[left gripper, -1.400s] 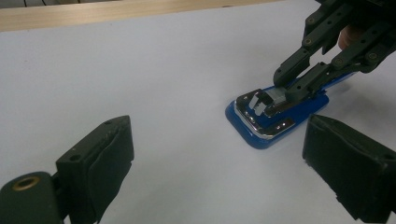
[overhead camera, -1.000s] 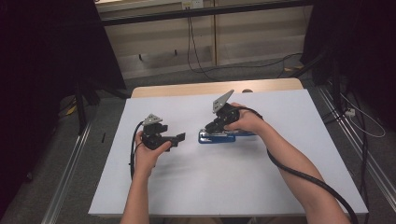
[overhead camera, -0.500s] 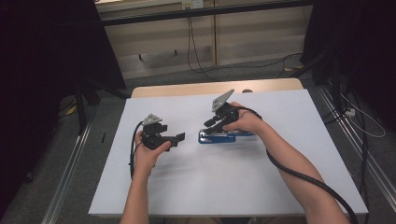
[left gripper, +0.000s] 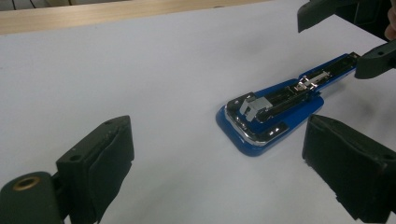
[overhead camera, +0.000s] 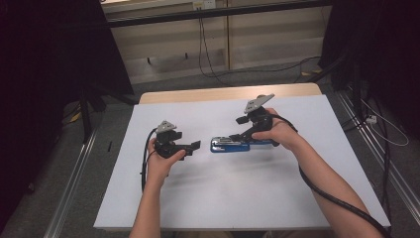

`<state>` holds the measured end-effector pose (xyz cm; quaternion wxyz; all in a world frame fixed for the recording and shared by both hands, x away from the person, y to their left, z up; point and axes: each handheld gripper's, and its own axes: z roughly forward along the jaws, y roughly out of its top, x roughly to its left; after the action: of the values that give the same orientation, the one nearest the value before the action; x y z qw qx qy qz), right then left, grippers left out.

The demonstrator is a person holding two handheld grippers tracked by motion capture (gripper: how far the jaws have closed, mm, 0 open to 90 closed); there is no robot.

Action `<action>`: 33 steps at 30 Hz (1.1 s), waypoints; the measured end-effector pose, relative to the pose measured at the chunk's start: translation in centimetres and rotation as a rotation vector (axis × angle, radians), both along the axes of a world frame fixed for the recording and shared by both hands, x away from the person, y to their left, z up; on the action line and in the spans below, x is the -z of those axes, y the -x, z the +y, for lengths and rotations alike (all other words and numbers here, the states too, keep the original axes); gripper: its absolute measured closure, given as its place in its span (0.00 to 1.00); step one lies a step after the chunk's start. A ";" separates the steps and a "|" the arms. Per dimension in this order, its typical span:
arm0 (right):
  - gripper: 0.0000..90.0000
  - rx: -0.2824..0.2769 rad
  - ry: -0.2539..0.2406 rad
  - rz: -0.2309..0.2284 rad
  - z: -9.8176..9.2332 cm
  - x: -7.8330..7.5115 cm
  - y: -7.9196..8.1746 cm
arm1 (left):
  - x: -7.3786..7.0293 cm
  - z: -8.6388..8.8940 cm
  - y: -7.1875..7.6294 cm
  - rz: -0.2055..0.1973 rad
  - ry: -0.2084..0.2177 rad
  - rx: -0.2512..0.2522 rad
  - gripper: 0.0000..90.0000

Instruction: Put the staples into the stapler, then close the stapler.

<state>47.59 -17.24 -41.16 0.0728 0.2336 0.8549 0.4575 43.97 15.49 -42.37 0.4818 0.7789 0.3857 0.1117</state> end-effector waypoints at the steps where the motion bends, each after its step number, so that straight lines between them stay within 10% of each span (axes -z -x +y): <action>1: 0.16 0.014 0.003 -0.010 -0.4 0.0 0.3 | 0.1 -0.1 -0.1 0.000 -0.005 0.008 0.10; 12: 0.10 0.204 0.031 -0.051 -4.3 1.1 4.2 | 0.4 -0.5 -0.2 0.004 0.007 0.011 0.10; 33: 0.29 0.343 0.086 -0.086 -8.7 2.7 9.2 | 0.4 -1.6 0.2 -0.002 -0.024 0.032 0.12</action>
<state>38.44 -25.90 -43.85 0.1963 0.3527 0.8174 0.4111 43.78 13.92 -42.80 0.4745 0.7906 0.3712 0.1094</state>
